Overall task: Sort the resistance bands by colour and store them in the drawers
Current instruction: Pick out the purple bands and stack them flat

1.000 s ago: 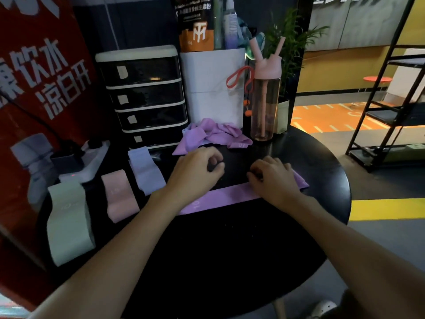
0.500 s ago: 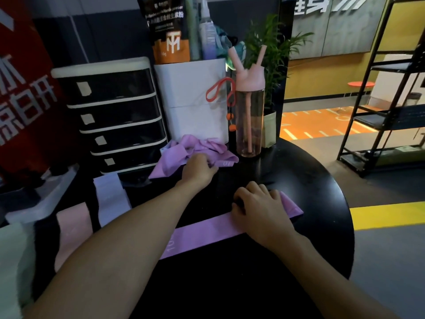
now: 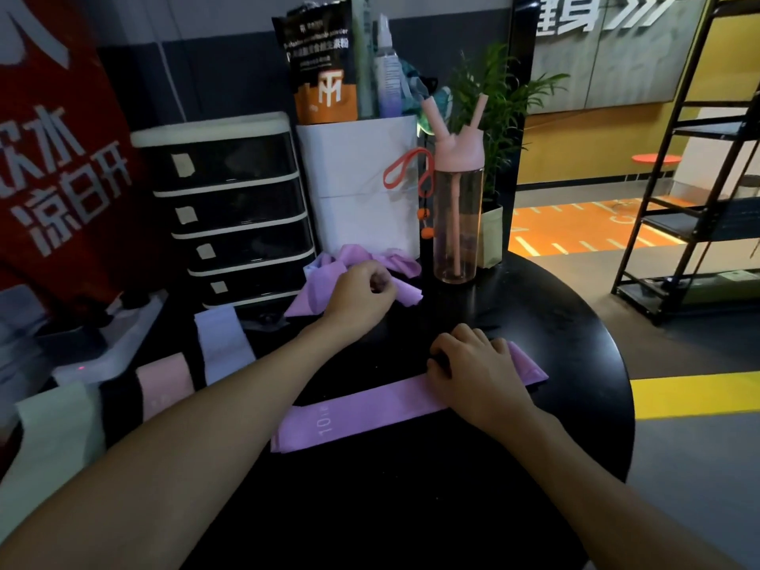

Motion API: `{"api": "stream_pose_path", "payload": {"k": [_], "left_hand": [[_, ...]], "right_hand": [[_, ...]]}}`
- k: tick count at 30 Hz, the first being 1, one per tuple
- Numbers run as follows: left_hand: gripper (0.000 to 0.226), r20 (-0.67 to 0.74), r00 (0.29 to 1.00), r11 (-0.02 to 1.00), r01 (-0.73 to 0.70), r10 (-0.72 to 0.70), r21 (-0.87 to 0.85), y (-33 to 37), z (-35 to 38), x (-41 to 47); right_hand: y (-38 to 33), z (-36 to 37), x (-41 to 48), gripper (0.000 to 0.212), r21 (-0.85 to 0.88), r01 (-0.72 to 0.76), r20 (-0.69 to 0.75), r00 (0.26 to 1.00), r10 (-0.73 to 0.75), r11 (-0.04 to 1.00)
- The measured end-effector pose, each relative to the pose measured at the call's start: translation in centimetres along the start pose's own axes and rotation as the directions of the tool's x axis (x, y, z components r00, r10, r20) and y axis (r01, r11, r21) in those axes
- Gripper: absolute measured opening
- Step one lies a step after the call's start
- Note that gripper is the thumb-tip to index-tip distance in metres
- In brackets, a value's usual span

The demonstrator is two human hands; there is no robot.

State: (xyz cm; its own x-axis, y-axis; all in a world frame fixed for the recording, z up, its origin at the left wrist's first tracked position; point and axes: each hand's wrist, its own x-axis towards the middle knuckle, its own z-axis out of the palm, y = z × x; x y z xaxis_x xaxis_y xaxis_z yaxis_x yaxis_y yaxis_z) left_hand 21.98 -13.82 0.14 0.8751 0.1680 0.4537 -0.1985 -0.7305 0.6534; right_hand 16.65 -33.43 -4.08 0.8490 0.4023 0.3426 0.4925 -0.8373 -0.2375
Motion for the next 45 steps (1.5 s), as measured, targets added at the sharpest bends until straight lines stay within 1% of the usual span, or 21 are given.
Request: {"api": "stream_pose_path", "payload": {"k": [3,7,10,12,14,17,18,20,22,23,26,28,31,32,35,36,38,39,41,43,45], "left_hand": [[0.018,0.006,0.999,0.997,-0.033,0.034,-0.069,1.2,-2.9,-1.3],[0.028,0.004,1.0,0.989,-0.03,0.031,-0.142,3.0,-7.1,-3.5],[0.02,0.051,0.997,0.98,-0.044,0.055,-0.196,4.5,-9.8,-4.9],[0.013,0.067,0.995,0.973,-0.053,0.069,-0.226,5.5,-11.2,-5.5],[0.012,0.099,0.992,0.968,-0.048,0.074,-0.247,6.6,-12.4,-6.0],[0.014,0.212,0.974,0.972,-0.033,0.084,-0.231,7.8,-14.0,-6.8],[0.015,0.242,0.966,0.976,-0.043,0.096,-0.216,8.1,-14.5,-7.0],[0.014,0.268,0.955,0.978,-0.071,0.123,-0.196,8.7,-15.5,-7.4],[0.013,0.27,0.953,0.976,-0.083,0.136,-0.201,9.3,-16.3,-7.7],[0.014,0.267,0.954,0.975,-0.082,0.137,-0.207,9.5,-16.7,-7.8],[0.018,0.239,0.962,0.971,-0.078,0.133,-0.224,10.0,-17.4,-8.1],[0.022,0.214,0.97,0.969,-0.062,0.115,-0.238,10.2,-17.7,-8.3],[0.03,0.224,0.971,0.961,-0.02,0.085,-0.277,10.1,-17.9,-8.8],[0.031,0.223,0.971,0.959,-0.019,0.086,-0.283,10.1,-17.9,-8.9],[0.028,0.202,0.973,0.958,-0.051,0.111,-0.282,10.2,-17.8,-9.0],[0.027,0.194,0.973,0.958,-0.065,0.122,-0.279,10.4,-17.9,-9.0],[0.027,0.185,0.973,0.955,-0.082,0.139,-0.283,10.6,-18.0,-8.9],[0.027,0.181,0.973,0.954,-0.086,0.142,-0.288,10.6,-18.1,-8.9],[0.027,0.157,0.978,0.954,-0.089,0.139,-0.285,10.8,-18.1,-8.8],[0.031,0.14,0.984,0.965,-0.07,0.108,-0.253,10.8,-17.9,-8.7],[0.036,0.158,0.986,0.977,-0.023,0.058,-0.211,10.6,-17.7,-8.7]], "right_hand": [[-0.2,-0.2,0.0,0.024,0.019,-0.014,-0.001,1.0,0.014,1.0],[-0.5,-1.2,-0.2,0.019,0.113,-0.071,-0.025,0.997,0.074,0.991],[-1.4,-2.2,-0.1,0.016,0.148,-0.092,-0.058,0.993,0.102,0.985],[-2.7,-3.4,0.1,0.013,0.308,-0.061,-0.085,0.992,0.092,0.949],[-4.5,-5.2,0.4,0.011,0.539,-0.014,-0.106,0.991,0.084,0.842],[-7.2,-8.3,0.3,0.015,0.756,0.027,-0.083,0.995,0.055,0.654],[-7.9,-9.2,0.3,0.019,0.813,0.022,-0.053,0.998,0.035,0.582],[-8.8,-10.2,0.3,0.021,0.892,-0.039,0.055,0.998,-0.022,0.45],[-9.3,-10.5,0.3,0.026,0.915,-0.091,0.132,0.988,-0.078,0.392],[-9.5,-10.5,0.3,0.026,0.917,-0.096,0.144,0.985,-0.097,0.386],[-9.8,-10.6,0.1,0.019,0.905,-0.067,0.128,0.985,-0.119,0.42],[-10.1,-10.8,0.0,0.02,0.91,-0.066,0.118,0.988,-0.103,0.409],[-10.2,-11.1,0.1,0.016,0.901,-0.077,0.113,0.992,-0.059,0.428],[-10.1,-11.0,0.1,0.014,0.903,-0.082,0.116,0.992,-0.055,0.421],[-10.2,-10.8,0.1,0.003,0.944,-0.083,0.112,0.991,-0.075,0.319],[-10.2,-10.7,0.1,0.006,0.954,-0.083,0.11,0.991,-0.08,0.288],[-10.3,-10.5,0.2,0.021,0.958,-0.098,0.13,0.986,-0.104,0.269],[-10.3,-10.5,0.2,0.025,0.955,-0.102,0.141,0.982,-0.124,0.279],[-10.4,-10.3,0.2,0.027,0.939,-0.076,0.131,0.98,-0.147,0.336],[-10.4,-10.3,0.3,0.029,0.922,-0.063,0.114,0.987,-0.112,0.383],[-10.5,-10.3,0.2,0.031,0.92,-0.054,0.097,0.991,-0.092,0.388]]}}
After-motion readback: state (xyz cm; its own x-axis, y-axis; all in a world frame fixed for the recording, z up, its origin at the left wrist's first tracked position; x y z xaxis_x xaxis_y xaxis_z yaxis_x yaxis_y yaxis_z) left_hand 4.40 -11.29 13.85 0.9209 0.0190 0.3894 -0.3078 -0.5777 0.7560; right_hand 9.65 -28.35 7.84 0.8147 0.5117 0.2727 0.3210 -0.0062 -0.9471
